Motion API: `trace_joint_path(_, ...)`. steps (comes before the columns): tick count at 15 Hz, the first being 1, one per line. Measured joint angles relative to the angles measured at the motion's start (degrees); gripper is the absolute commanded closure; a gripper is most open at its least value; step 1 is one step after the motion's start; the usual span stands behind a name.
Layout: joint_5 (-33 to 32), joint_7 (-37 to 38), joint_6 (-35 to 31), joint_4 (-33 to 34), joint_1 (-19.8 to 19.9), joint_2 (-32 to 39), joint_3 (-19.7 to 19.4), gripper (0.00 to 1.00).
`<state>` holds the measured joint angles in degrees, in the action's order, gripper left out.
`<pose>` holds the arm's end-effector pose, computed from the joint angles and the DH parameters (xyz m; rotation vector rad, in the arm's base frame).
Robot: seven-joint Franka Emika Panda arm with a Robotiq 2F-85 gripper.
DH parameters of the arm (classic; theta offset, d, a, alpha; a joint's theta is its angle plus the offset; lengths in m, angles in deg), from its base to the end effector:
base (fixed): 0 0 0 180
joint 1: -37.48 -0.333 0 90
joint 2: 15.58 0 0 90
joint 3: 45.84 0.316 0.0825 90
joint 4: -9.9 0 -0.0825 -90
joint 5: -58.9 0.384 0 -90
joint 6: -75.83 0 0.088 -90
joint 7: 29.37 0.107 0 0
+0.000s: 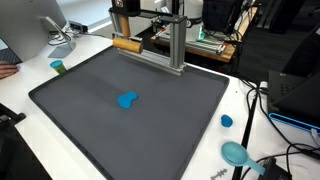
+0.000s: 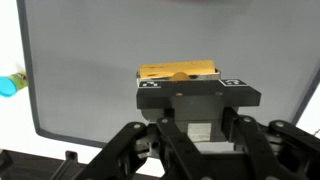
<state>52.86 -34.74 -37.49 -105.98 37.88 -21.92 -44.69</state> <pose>0.5316 0.0006 0.5049 3.0292 0.2205 0.0939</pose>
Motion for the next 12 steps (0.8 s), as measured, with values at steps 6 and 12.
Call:
trace_joint_path(6,3.1,2.7,3.4,-16.1,0.6,-17.3,-2.8,0.78)
trace_joint_path(12,3.0,3.2,3.4,-17.8,0.6,-17.2,-2.5,0.78)
